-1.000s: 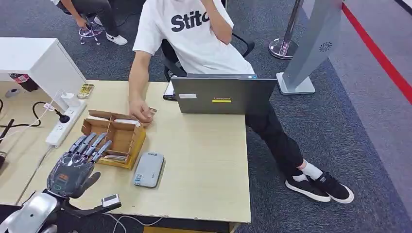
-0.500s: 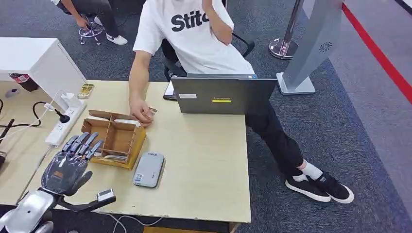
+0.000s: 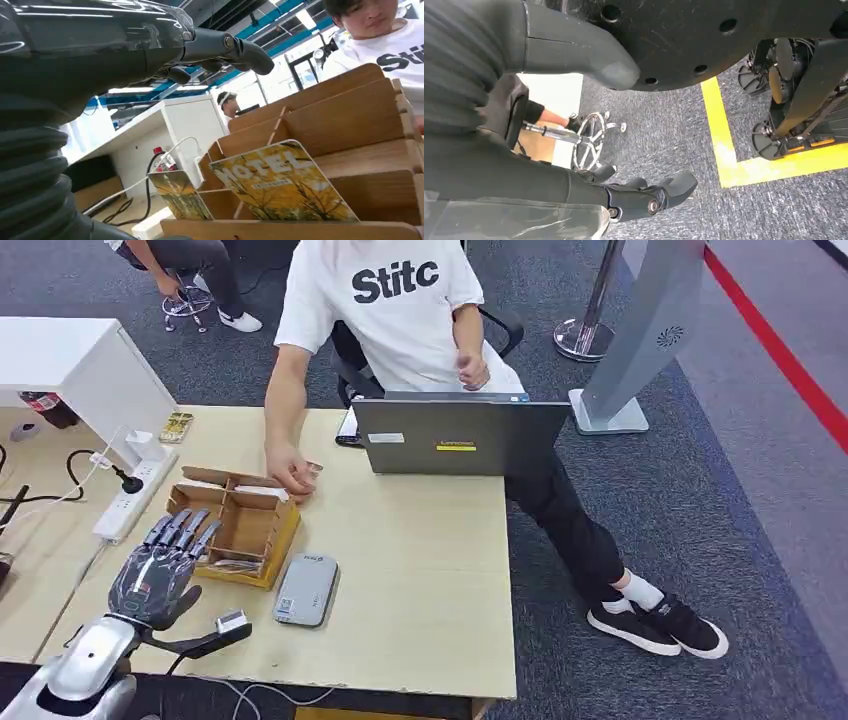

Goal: Pass the card to the sensor for recognition and then transmit it.

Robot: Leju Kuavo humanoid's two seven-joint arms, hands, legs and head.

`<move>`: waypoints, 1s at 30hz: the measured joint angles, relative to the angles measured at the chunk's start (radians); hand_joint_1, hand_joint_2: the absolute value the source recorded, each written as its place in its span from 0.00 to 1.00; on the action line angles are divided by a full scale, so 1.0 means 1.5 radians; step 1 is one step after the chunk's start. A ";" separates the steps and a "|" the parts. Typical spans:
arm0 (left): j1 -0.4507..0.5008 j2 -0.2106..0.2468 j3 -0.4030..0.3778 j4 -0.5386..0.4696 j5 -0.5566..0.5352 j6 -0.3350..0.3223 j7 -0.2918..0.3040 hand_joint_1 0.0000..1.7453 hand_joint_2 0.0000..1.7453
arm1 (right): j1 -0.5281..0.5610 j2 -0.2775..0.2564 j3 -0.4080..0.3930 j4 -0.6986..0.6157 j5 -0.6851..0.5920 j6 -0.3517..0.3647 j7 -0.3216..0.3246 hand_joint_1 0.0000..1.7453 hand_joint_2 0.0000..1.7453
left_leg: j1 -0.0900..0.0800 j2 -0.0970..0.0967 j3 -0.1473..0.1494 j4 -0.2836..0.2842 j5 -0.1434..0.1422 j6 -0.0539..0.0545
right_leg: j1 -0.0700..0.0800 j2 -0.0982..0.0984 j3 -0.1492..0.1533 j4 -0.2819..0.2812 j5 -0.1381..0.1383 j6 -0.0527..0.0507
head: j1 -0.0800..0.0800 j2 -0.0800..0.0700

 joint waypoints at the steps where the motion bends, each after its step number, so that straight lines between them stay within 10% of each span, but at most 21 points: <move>1: -0.004 -0.004 -0.004 0.005 0.000 0.000 0.000 0.00 1.00 | 0.000 0.000 0.001 0.000 0.000 0.000 0.000 0.00 1.00 | 0.000 0.000 0.000 0.000 0.000 0.000 | 0.000 0.000 0.000 0.000 0.000 0.000 | -0.001 0.000; 24: -0.038 -0.050 -0.034 0.063 0.028 0.027 -0.020 0.05 1.00 | -0.001 -0.001 0.012 0.000 0.000 0.003 0.000 0.00 1.00 | 0.000 0.000 0.000 0.000 0.000 0.000 | 0.000 0.000 0.000 0.000 0.000 0.000 | 0.000 0.000; 25: -0.038 -0.050 -0.034 0.064 0.028 0.027 -0.020 1.00 1.00 | -0.001 -0.001 0.012 0.000 0.000 0.003 0.000 0.00 1.00 | 0.000 0.000 0.000 0.000 0.000 0.000 | 0.000 0.000 0.000 0.000 0.000 0.000 | 0.000 0.000; 30: -0.039 -0.053 -0.035 0.066 0.045 0.027 -0.028 1.00 1.00 | -0.001 -0.001 0.017 0.000 0.000 0.003 -0.001 0.00 1.00 | 0.000 0.000 0.000 0.000 0.000 0.000 | 0.000 0.000 0.000 0.000 0.000 0.000 | 0.000 0.000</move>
